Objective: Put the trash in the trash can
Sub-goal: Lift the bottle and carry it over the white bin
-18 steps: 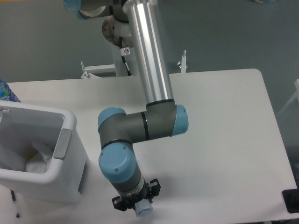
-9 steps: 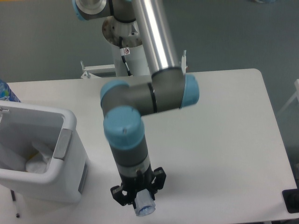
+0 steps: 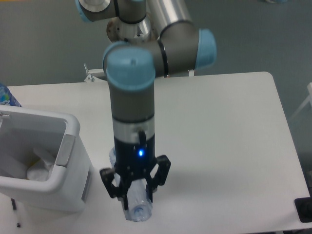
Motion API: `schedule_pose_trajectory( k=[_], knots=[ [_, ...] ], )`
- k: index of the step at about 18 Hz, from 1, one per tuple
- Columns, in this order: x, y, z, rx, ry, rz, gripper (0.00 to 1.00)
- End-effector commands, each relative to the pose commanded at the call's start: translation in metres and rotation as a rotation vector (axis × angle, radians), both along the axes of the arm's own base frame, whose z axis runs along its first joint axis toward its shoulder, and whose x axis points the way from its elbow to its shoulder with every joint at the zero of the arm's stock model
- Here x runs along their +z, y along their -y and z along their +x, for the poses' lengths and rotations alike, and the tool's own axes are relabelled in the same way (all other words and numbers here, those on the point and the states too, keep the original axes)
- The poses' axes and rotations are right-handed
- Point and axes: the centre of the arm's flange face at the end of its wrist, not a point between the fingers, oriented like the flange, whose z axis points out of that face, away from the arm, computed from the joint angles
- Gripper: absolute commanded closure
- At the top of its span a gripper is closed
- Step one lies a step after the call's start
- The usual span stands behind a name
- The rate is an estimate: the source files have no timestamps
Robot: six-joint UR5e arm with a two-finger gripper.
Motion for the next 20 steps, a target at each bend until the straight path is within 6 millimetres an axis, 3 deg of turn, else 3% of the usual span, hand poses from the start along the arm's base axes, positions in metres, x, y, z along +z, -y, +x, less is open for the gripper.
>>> schedule_pose_trajectory(
  k=[10,13,15,20],
  knots=[
    [0.078,0.004,0.032,-0.175,-0.015,0.234,0.44],
    [0.08,-0.002,0.044,-0.221,0.007,0.259,0.44],
    [0.081,-0.012,0.066,-0.26,0.01,0.268,0.44],
    [0.059,-0.038,0.106,-0.342,0.025,0.243,0.44]
  ],
)
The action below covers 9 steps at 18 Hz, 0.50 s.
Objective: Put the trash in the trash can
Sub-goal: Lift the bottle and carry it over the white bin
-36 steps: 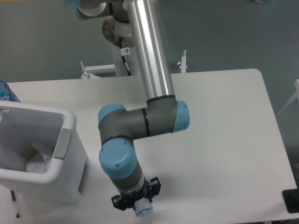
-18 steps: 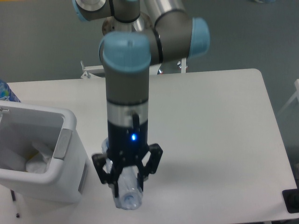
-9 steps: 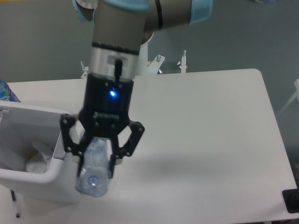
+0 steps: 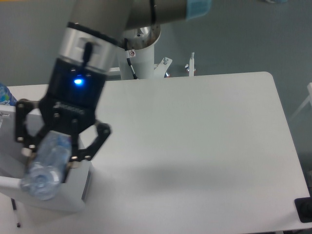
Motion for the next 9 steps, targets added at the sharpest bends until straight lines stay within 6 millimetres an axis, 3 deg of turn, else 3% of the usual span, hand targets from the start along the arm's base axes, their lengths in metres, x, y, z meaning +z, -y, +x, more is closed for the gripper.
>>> schedule_pose_trajectory(
  k=[6,8,9],
  knots=[
    [-0.022,-0.014,0.029,-0.062,-0.004,-0.032,0.39],
    [-0.031,-0.014,0.033,-0.077,-0.014,-0.046,0.26],
    [-0.036,-0.013,0.033,-0.08,-0.015,-0.054,0.26]
  ],
)
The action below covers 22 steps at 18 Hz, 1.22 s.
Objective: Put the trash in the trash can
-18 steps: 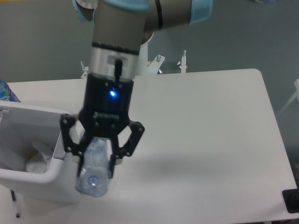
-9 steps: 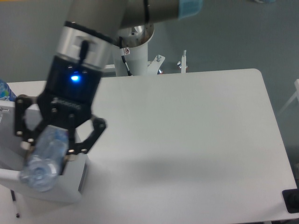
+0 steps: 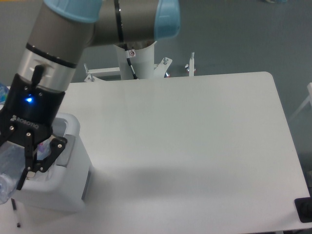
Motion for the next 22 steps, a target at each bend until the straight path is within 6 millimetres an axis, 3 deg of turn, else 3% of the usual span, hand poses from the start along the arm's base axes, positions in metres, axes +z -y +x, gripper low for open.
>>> schedule_pose_trajectory(
  k=[1,3,5,8,10,12,17,19,22],
  knots=[
    [0.0,0.002,0.001,-0.002,-0.002,-0.001,0.24],
    [-0.004,0.003,0.002,-0.001,0.002,-0.009,0.09],
    [-0.006,0.004,0.002,0.0,0.003,-0.013,0.0],
    [-0.007,0.004,0.002,-0.004,-0.005,-0.013,0.0],
    [-0.013,0.007,-0.011,0.012,-0.003,-0.024,0.0],
    [-0.021,0.018,-0.045,0.075,-0.012,-0.046,0.0],
    [-0.066,0.059,-0.132,0.211,-0.024,-0.136,0.0],
    [-0.092,0.085,-0.171,0.236,-0.03,-0.177,0.0],
    [-0.107,0.143,-0.211,0.24,-0.095,-0.209,0.0]
  ],
)
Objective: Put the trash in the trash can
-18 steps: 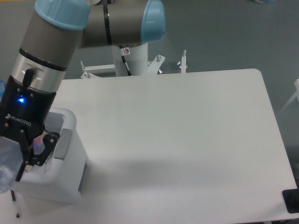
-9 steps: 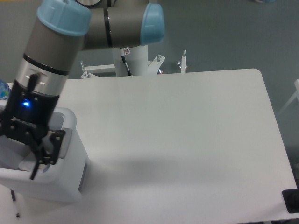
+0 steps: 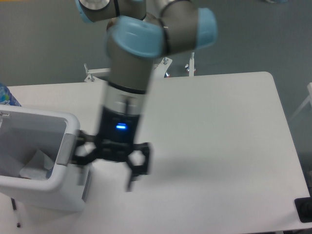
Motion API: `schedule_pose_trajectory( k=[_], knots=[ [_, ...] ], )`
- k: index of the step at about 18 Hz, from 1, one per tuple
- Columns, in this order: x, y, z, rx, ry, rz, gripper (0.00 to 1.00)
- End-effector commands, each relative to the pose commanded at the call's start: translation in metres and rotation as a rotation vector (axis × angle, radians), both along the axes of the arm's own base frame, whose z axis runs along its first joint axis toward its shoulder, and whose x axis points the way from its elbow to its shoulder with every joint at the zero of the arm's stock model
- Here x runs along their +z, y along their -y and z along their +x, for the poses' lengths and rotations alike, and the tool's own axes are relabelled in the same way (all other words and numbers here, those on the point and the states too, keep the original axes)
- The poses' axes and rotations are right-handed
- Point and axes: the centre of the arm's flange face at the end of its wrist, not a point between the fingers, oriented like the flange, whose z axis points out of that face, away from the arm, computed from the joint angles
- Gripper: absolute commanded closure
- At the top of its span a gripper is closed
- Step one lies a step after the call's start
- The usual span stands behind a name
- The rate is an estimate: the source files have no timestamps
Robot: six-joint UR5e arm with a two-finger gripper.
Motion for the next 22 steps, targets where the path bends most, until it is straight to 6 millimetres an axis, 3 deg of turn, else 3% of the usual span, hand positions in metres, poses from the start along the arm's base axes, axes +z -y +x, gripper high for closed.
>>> schedule_pose_trajectory(
  k=[3,7,12,14,20,22],
  knots=[
    [-0.023,0.032,-0.026,-0.063,-0.068,-0.048,0.0],
    [-0.038,0.058,-0.053,-0.141,-0.153,-0.132,0.0],
    [-0.07,0.079,-0.061,-0.421,-0.269,-0.382,0.0],
    [-0.084,0.101,-0.07,-0.493,-0.303,-0.477,0.0],
    [-0.092,0.109,-0.068,-0.54,-0.34,-0.611,0.0],
    [-0.097,0.103,-0.063,-0.554,-0.34,-0.637,0.0]
  ],
)
